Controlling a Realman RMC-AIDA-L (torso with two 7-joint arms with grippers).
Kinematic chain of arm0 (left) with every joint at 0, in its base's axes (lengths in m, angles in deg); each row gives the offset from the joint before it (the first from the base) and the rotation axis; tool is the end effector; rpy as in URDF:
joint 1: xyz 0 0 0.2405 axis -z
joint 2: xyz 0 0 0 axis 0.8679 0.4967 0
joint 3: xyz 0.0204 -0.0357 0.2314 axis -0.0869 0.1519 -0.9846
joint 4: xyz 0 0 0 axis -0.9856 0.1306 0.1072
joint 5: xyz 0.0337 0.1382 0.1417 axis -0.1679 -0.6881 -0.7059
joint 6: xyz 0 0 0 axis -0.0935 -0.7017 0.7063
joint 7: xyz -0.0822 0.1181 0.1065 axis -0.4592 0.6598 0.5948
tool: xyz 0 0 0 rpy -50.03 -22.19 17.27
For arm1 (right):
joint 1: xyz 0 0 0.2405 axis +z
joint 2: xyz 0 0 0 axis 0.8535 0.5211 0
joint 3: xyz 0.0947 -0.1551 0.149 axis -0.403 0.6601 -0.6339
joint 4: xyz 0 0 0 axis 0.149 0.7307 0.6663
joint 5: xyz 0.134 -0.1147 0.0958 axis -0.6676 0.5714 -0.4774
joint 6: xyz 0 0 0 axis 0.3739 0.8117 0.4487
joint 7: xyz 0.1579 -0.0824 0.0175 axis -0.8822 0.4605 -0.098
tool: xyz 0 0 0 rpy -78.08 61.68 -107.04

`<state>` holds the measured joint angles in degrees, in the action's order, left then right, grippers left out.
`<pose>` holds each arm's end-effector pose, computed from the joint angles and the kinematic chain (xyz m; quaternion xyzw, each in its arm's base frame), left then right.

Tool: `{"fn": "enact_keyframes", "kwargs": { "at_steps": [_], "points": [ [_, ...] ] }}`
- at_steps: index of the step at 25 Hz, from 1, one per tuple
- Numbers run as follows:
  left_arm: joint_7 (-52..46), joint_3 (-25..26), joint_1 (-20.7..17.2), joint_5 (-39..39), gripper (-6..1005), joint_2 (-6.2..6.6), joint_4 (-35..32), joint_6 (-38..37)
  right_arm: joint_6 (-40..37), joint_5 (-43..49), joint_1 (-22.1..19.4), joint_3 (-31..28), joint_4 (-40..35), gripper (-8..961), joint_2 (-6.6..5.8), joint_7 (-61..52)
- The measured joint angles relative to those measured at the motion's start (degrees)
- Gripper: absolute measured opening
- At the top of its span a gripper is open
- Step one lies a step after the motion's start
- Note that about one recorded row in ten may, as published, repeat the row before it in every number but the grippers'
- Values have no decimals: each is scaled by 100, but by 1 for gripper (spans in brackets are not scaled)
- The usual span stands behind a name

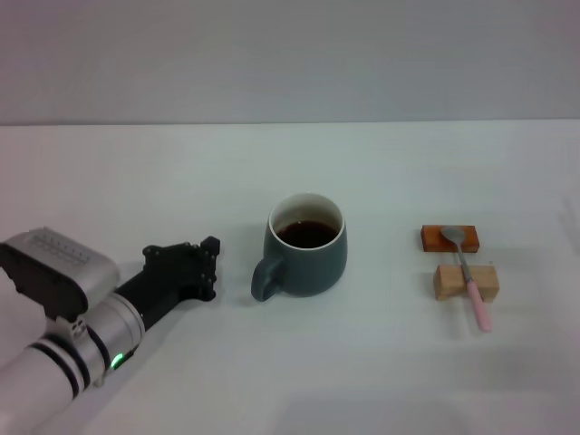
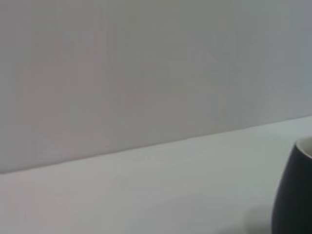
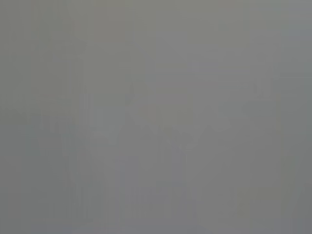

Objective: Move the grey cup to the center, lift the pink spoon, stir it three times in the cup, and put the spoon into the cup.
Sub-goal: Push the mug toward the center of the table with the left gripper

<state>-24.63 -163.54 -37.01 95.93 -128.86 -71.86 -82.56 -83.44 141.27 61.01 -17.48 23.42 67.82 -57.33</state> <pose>-0.2775 0.3323 -0.1007 -0.8450 -0.2716 -0.2187 0.4055 0.2963 0.3203 0.0521 -0.6286 0.2109 0.3224 0.6756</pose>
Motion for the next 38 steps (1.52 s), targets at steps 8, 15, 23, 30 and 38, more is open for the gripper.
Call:
{"fn": "enact_keyframes", "kwargs": {
  "at_steps": [8,15,23,30,38],
  "points": [
    [-1,-127,314,-85,-2,-32,38,120,-17,0,-70,-27,47,819,10,0],
    [1,-144,340,-89,-2,-31,46,145,-3,0,-31,-30,51,819,6,0],
    [20,-249,284,-99,-2,-30,17,206,73,0,45,-38,62,818,-3,0],
    [-2,-423,269,-100,-2,-31,-14,196,119,0,85,-39,62,818,-1,9],
    [-38,-588,217,-98,-2,-31,-96,160,147,-1,128,-39,57,818,-5,20]
  ]
}}
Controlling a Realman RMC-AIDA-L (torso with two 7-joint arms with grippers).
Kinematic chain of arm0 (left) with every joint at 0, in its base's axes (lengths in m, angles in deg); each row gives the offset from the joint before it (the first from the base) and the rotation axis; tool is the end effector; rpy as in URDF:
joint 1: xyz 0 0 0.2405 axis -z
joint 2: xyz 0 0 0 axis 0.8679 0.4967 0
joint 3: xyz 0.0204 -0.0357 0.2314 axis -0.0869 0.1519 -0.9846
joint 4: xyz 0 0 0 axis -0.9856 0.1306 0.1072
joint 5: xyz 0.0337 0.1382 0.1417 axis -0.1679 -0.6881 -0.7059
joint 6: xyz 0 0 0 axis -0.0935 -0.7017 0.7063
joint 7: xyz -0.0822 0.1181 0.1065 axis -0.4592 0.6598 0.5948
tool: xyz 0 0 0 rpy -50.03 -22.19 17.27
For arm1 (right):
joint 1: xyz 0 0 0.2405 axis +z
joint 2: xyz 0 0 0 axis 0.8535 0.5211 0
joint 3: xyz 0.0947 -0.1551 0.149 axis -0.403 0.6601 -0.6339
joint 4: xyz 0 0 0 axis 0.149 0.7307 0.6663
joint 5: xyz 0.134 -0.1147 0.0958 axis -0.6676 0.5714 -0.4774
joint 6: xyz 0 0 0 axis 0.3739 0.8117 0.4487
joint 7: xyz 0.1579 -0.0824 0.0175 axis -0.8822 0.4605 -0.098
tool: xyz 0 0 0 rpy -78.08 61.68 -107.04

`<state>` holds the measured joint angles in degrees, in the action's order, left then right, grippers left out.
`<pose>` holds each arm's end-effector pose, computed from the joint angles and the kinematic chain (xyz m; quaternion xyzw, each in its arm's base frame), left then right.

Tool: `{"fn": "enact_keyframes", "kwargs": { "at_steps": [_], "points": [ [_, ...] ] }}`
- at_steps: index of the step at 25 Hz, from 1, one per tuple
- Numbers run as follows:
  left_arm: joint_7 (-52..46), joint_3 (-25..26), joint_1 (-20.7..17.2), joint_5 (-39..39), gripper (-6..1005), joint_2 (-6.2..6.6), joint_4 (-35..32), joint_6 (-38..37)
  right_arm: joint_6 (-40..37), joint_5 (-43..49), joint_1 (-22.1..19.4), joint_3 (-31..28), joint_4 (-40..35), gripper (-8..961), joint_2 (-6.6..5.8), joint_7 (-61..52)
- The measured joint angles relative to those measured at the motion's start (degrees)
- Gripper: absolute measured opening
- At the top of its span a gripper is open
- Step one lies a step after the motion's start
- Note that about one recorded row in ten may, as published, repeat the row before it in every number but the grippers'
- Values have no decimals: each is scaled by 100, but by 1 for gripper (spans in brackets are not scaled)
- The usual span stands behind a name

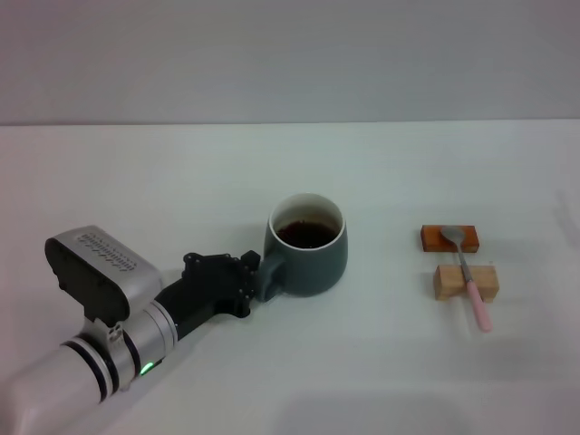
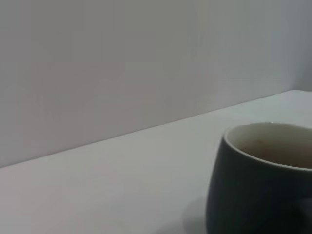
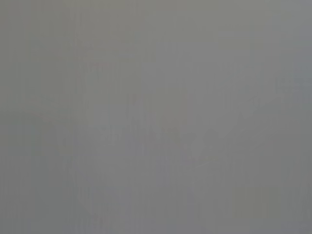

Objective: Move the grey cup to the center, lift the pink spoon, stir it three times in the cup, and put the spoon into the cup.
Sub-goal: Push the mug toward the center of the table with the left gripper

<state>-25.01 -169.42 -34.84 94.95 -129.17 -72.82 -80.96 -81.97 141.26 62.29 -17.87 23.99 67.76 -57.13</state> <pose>-0.2586 0.3259 -0.1234 -0.8793 -0.2374 -0.2042 0.3588 0.2908 0.3289 0.0525 -0.6318 0.2088 0.3240 0.6725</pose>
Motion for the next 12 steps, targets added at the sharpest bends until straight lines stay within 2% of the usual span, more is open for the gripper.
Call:
{"fn": "enact_keyframes", "kwargs": {
  "at_steps": [12],
  "points": [
    [41,-310,-179,0,-2,16,-401,-25,9,0,46,0,-38,818,-5,6]
  ]
}}
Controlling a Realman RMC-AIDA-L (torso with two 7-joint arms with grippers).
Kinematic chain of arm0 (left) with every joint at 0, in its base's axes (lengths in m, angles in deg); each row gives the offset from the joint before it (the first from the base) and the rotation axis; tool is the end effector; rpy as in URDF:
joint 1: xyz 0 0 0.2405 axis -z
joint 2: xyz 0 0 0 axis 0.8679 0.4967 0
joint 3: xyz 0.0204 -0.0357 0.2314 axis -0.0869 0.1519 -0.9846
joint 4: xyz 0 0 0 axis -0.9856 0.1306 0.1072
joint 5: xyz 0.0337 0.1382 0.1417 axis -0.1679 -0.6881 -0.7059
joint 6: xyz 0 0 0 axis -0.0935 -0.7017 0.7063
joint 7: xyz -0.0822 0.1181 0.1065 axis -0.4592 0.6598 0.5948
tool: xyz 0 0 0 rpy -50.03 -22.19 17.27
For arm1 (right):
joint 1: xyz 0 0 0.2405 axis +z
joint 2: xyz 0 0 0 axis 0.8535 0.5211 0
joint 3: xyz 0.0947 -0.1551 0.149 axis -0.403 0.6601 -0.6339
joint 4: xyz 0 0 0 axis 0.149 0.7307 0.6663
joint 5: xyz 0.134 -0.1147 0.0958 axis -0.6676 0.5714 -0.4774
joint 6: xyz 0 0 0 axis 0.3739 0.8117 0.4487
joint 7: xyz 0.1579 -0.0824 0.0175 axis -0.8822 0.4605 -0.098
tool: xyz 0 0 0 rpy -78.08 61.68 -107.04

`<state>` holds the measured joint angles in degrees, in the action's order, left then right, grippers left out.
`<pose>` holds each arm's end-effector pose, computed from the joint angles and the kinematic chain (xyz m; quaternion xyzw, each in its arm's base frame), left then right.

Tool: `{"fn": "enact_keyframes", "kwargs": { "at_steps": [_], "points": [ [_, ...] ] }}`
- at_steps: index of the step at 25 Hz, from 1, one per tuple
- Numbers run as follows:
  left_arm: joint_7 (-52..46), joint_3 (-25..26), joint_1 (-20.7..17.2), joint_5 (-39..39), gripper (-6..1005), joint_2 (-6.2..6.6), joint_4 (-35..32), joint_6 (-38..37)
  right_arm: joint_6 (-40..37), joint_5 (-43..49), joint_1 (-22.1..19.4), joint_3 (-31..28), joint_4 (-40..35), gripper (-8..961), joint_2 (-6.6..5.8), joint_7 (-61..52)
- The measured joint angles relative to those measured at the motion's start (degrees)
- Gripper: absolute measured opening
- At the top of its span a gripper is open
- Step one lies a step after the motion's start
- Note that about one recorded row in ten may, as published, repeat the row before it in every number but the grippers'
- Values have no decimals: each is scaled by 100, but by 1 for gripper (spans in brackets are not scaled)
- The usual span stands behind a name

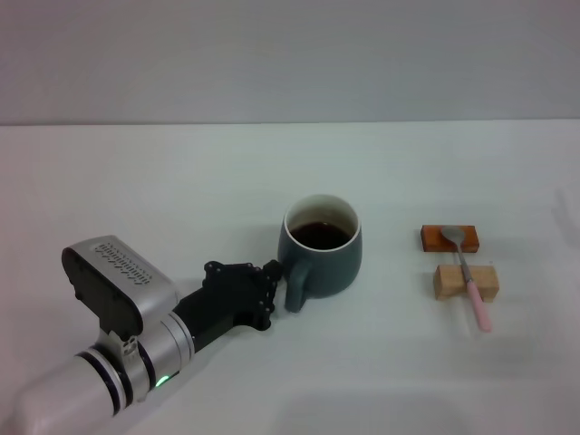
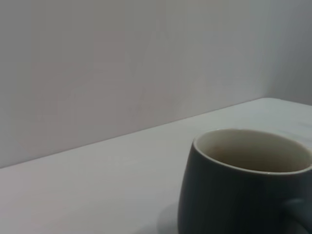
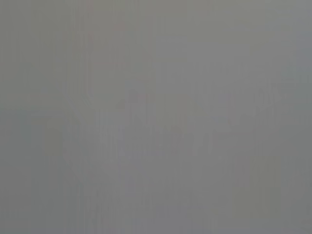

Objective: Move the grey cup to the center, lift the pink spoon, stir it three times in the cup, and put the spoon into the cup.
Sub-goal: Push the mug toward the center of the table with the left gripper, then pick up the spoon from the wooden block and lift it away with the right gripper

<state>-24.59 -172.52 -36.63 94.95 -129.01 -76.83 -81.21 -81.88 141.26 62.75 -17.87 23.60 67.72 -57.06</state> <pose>-0.2434 0.3127 -0.1338 -0.8880 -0.2254 -0.2213 0.3341 0.2904 0.3306 0.0517 -0.6337 0.2080 0.3228 0.6715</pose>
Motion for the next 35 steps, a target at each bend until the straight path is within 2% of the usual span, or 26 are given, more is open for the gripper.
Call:
{"fn": "enact_keyframes", "kwargs": {
  "at_steps": [7,11,15,19,20,23,25,26,29,30,35],
  "points": [
    [9,-130,-71,-1,-2,3,-45,-41,0,0,15,0,-2,818,0,1],
    [112,63,-135,35,-2,15,-23,-65,0,0,9,27,0,818,6,36],
    [293,966,-200,58,-2,55,0,-69,-1,-1,-110,135,105,818,45,93],
    [297,2192,-267,37,-2,110,6,-259,-2,-1,-285,328,275,818,48,95],
    [297,2636,-309,28,-2,134,14,-390,-2,0,-366,392,339,818,49,96],
    [300,3193,-390,15,-2,171,18,-609,12,0,-596,575,550,818,55,97],
    [309,3367,-429,13,-2,192,19,-694,128,-7,-782,803,744,818,61,97],
    [354,3830,-537,11,-2,243,9,-853,164,-17,-835,897,792,818,62,97],
    [368,4132,-606,11,-2,259,-6,-920,179,-28,-940,1158,852,818,72,97],
    [368,4435,-700,11,-2,279,-26,-1042,156,-35,-991,1283,884,818,75,97],
    [330,4528,-817,18,-2,380,-101,-1174,69,-60,-1478,2134,1295,818,98,97]
  ]
}}
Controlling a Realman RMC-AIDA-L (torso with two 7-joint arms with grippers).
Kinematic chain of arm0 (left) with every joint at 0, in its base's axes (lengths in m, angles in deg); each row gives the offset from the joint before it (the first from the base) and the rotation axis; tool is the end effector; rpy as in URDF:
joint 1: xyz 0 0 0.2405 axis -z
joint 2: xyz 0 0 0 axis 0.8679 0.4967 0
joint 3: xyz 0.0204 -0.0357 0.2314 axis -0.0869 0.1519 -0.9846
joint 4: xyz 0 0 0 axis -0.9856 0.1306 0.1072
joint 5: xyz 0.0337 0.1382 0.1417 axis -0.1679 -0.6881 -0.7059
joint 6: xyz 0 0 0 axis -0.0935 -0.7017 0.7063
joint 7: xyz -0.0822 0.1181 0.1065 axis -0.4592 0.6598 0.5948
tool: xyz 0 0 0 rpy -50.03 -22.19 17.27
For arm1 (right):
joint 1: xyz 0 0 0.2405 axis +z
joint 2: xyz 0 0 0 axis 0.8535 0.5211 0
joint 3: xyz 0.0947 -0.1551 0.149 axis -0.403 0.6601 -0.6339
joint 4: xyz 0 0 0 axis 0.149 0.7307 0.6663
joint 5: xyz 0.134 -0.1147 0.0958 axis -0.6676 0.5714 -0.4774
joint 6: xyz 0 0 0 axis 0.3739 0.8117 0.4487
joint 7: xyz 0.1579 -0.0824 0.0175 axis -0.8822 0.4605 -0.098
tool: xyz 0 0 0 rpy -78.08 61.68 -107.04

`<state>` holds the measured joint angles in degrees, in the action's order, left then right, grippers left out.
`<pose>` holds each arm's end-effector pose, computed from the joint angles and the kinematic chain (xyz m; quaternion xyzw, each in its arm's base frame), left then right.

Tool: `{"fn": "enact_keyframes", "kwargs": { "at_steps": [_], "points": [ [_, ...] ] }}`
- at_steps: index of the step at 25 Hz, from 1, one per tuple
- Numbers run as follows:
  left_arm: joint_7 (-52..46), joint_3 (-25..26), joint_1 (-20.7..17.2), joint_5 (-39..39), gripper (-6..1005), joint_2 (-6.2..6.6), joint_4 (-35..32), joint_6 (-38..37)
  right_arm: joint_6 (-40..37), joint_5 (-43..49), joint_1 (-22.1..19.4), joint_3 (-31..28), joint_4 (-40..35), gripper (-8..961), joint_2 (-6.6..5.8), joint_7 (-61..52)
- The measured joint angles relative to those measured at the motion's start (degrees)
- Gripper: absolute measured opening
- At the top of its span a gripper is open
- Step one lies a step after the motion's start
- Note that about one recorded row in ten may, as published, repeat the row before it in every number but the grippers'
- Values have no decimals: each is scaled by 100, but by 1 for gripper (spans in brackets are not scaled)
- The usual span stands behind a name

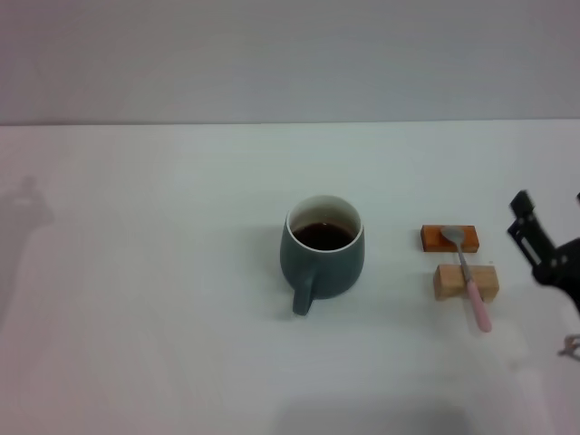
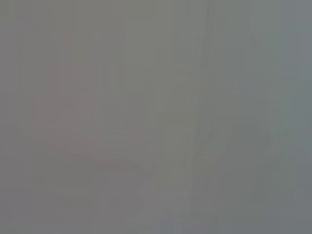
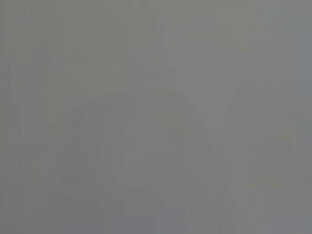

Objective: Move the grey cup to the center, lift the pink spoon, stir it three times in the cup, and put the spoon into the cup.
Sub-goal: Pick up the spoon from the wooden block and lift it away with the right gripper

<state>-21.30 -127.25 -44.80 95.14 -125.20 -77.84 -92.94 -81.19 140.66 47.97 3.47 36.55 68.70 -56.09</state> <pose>-0.3315 0.3608 0.0753 -0.6261 -0.2775 -0.3327 0.6483 0.2419 0.2600 -0.0265 -0.6933 0.2486 0.3619 0.5715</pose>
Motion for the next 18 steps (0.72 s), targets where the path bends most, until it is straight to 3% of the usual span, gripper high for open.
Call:
{"fn": "enact_keyframes", "kwargs": {
  "at_steps": [7,10,13,18],
  "points": [
    [171,313,-30,-11,-2,-43,-9,-6,-694,-183,-543,664,43,818,0,99],
    [211,319,-27,-11,-2,-43,-7,-8,-1344,-926,-777,1227,-94,818,0,960],
    [211,320,-20,-10,-2,-41,-6,-9,-1619,-1568,-718,1567,-228,818,-6,1464],
    [211,300,13,-10,-2,-25,-7,-13,-2139,-2661,-192,2155,-939,818,-27,1588]
  ]
}}
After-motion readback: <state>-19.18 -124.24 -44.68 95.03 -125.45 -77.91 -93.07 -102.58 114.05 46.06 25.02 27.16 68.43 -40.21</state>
